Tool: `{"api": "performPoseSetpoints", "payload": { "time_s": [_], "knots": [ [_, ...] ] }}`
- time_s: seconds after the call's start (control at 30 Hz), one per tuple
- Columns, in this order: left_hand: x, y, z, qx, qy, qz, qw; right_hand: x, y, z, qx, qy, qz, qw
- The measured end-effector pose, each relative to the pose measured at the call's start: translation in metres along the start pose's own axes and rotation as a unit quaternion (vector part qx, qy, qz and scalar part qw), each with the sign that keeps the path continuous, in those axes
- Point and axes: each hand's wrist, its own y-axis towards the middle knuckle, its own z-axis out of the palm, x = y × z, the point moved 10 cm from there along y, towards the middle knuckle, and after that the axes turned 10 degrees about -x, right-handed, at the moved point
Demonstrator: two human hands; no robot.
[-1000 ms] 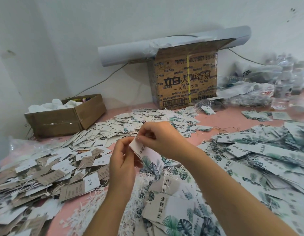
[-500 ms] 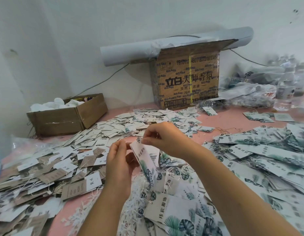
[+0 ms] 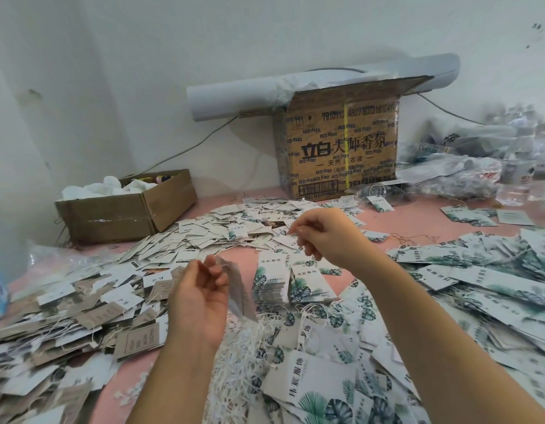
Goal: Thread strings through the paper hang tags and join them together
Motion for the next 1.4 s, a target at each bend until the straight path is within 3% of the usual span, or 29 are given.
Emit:
{"api": "performPoseSetpoints", "payload": {
  "time_s": [0.17,0.43,0.7,1.2,1.4],
  "knots": [
    [-0.009,-0.005,0.004,0.004,0.113,0.099,0.989,0.012,-0.003,0.004,-0.001,0.094,-0.012,0.995],
    [-0.01,-0.031,0.035,0.112,0.267,0.235,0.928,0.036,-0.015,0.039,0.074,0.049,-0.065,0.994],
    [-0.003,-0.04,0.044,0.149,0.307,0.271,0.9,0.039,-0.016,0.04,0.064,0.094,-0.056,0.992],
    [-0.006,-0.034,0.038,0.132,0.3,0.27,0.905,0.045,-0.018,0.04,0.07,0.076,-0.069,0.992],
    [-0.002,-0.034,0.038,0.135,0.332,0.274,0.893,0.043,-0.016,0.04,0.055,0.031,-0.077,0.995]
  ]
}}
